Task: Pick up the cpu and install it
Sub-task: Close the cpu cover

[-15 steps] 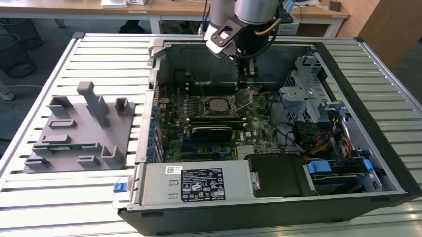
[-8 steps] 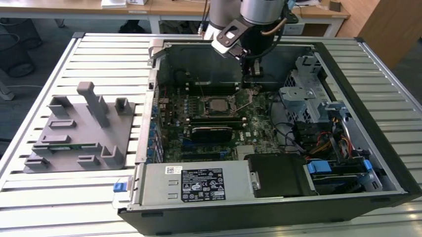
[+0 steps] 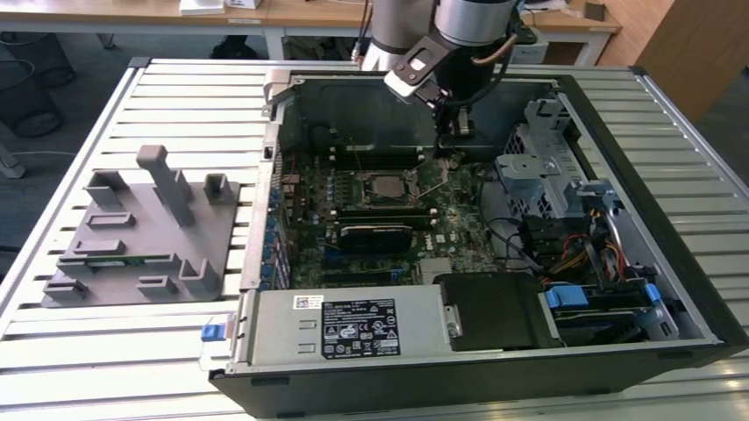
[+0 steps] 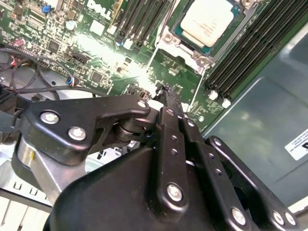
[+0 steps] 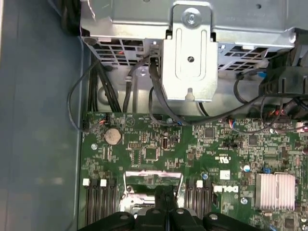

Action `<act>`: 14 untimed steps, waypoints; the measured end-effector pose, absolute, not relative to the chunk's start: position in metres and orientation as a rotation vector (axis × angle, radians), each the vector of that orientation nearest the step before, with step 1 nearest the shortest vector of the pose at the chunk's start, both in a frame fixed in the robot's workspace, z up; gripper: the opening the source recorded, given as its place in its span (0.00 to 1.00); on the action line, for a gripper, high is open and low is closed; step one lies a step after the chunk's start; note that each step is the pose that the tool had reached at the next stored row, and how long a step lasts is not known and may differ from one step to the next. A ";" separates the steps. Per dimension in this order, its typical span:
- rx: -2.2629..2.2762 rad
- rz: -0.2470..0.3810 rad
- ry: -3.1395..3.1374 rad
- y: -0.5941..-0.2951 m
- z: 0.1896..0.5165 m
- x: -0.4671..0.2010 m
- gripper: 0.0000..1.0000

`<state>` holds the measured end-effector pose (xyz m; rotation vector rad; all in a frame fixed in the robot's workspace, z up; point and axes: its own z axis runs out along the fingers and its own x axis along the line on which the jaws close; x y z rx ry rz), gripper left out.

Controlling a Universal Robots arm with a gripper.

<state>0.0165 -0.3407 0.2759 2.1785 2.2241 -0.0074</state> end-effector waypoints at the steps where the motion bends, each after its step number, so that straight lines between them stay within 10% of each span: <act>1: 2.176 -0.007 2.227 -0.341 0.275 0.017 0.11; 14: 2.177 -0.017 2.234 -0.339 0.266 0.035 0.11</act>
